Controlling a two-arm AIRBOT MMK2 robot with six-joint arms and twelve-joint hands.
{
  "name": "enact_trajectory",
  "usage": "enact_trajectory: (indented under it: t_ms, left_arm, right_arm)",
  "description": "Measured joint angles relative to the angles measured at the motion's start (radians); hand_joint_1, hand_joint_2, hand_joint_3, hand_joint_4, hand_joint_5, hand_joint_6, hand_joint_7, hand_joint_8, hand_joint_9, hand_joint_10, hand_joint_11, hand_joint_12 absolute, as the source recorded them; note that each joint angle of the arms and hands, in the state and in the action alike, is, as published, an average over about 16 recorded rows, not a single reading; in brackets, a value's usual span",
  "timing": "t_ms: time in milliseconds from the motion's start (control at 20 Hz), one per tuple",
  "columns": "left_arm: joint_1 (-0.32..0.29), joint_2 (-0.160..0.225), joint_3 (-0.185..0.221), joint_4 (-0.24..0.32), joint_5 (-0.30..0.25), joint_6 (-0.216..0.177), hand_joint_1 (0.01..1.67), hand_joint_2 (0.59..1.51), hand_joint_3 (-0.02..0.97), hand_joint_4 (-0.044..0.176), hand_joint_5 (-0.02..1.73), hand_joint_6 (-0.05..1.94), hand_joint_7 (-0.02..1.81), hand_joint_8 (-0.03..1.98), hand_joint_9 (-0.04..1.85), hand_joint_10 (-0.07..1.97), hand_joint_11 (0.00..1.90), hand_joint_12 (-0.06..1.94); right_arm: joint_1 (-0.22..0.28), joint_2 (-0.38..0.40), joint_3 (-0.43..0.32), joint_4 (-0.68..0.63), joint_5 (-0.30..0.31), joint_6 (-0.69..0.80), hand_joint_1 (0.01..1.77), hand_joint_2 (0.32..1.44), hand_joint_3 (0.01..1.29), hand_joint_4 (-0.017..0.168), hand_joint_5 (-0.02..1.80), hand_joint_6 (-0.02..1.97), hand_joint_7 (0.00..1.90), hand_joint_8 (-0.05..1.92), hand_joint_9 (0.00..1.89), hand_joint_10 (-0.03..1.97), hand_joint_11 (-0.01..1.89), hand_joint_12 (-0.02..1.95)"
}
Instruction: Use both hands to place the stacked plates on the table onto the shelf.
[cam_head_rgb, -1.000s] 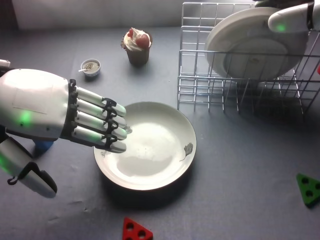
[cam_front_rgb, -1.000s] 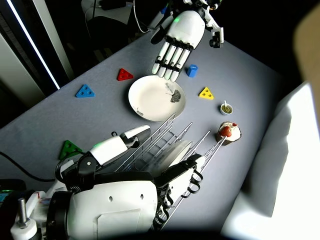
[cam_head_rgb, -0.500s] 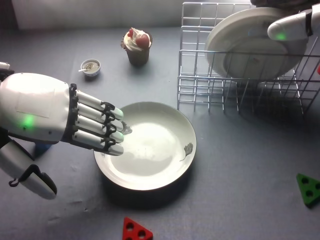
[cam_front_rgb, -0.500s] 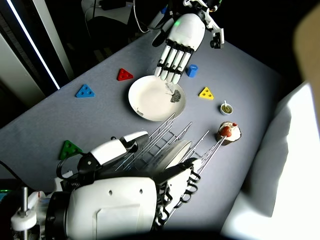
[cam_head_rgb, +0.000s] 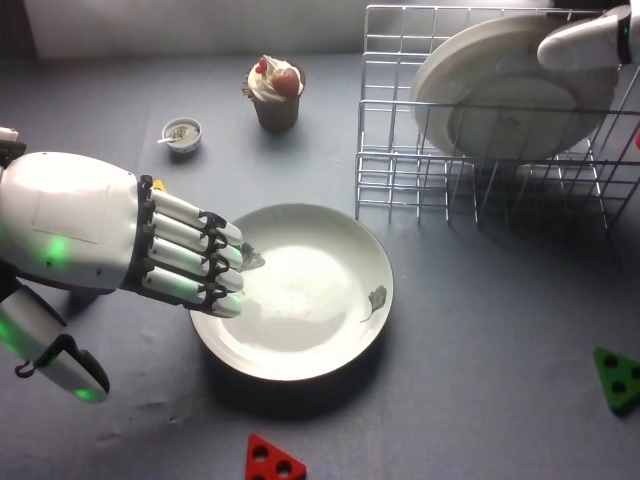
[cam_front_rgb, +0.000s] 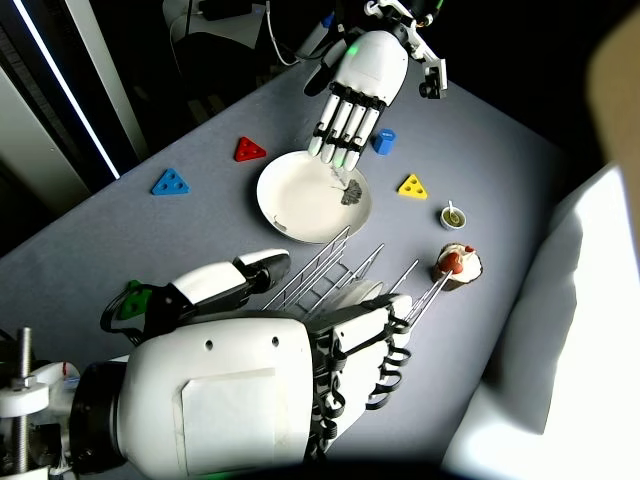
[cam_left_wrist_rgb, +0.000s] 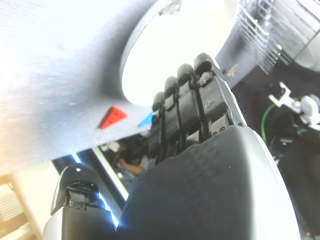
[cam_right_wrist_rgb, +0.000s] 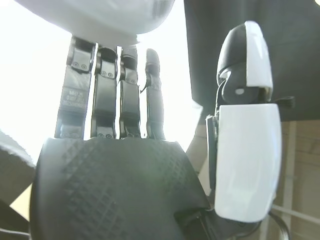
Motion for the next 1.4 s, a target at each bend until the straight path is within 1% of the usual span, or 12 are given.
enact_trajectory:
  t_ms: [300, 500, 650, 800, 1000, 1150, 1400]
  left_arm:
    - [0.003, -0.002, -0.002, 0.01, 0.012, 0.003, 0.09, 1.093, 0.019, -0.002, 0.18, 0.01, 0.22, 0.01, 0.2, 0.01, 0.19, 0.01]
    - [0.005, -0.004, -0.003, 0.019, 0.024, 0.006, 0.09, 1.093, 0.019, -0.002, 0.18, 0.01, 0.22, 0.01, 0.21, 0.01, 0.2, 0.01]
    - [0.007, -0.005, -0.005, 0.03, 0.036, 0.011, 0.09, 1.093, 0.019, -0.002, 0.18, 0.01, 0.23, 0.01, 0.22, 0.01, 0.2, 0.01]
    - [0.011, -0.006, -0.008, 0.043, 0.05, 0.017, 0.09, 1.093, 0.019, -0.002, 0.18, 0.01, 0.24, 0.01, 0.23, 0.01, 0.21, 0.01]
    - [0.018, -0.008, -0.013, 0.059, 0.068, 0.027, 0.08, 1.093, 0.019, -0.003, 0.19, 0.0, 0.25, 0.01, 0.25, 0.01, 0.22, 0.01]
    - [0.025, -0.008, -0.019, 0.071, 0.082, 0.038, 0.08, 1.093, 0.019, -0.004, 0.19, 0.0, 0.26, 0.01, 0.25, 0.01, 0.22, 0.01]
    - [0.039, -0.01, -0.032, 0.092, 0.108, 0.057, 0.08, 1.094, 0.019, -0.007, 0.18, -0.01, 0.25, 0.01, 0.25, 0.01, 0.22, 0.01]
  right_arm:
    - [0.015, 0.028, -0.056, -0.015, 0.057, -0.072, 1.0, 0.92, 0.01, 0.008, 0.39, 0.02, 0.4, 0.02, 0.43, 0.01, 0.53, 0.01]
    - [0.024, 0.053, -0.119, -0.054, 0.089, -0.109, 0.99, 0.91, 0.01, 0.003, 0.29, 0.02, 0.3, 0.02, 0.34, 0.01, 0.43, 0.01]
    - [0.02, 0.071, -0.174, -0.096, 0.098, -0.126, 0.97, 0.9, 0.01, -0.001, 0.21, 0.02, 0.22, 0.02, 0.26, 0.01, 0.35, 0.01]
    - [0.008, 0.09, -0.233, -0.149, 0.092, -0.15, 0.97, 0.88, 0.01, -0.005, 0.14, 0.02, 0.15, 0.02, 0.2, 0.02, 0.28, 0.01]
    - [-0.011, 0.114, -0.312, -0.21, 0.075, -0.199, 1.01, 0.86, 0.01, -0.007, 0.09, 0.02, 0.1, 0.02, 0.15, 0.02, 0.24, 0.02]
    - [-0.027, 0.126, -0.36, -0.244, 0.055, -0.24, 1.04, 0.86, 0.01, -0.007, 0.08, 0.02, 0.08, 0.02, 0.15, 0.01, 0.23, 0.03]
    - [-0.055, 0.138, -0.415, -0.287, 0.008, -0.331, 1.11, 0.85, 0.01, -0.007, 0.1, 0.02, 0.09, 0.02, 0.16, 0.02, 0.26, 0.04]
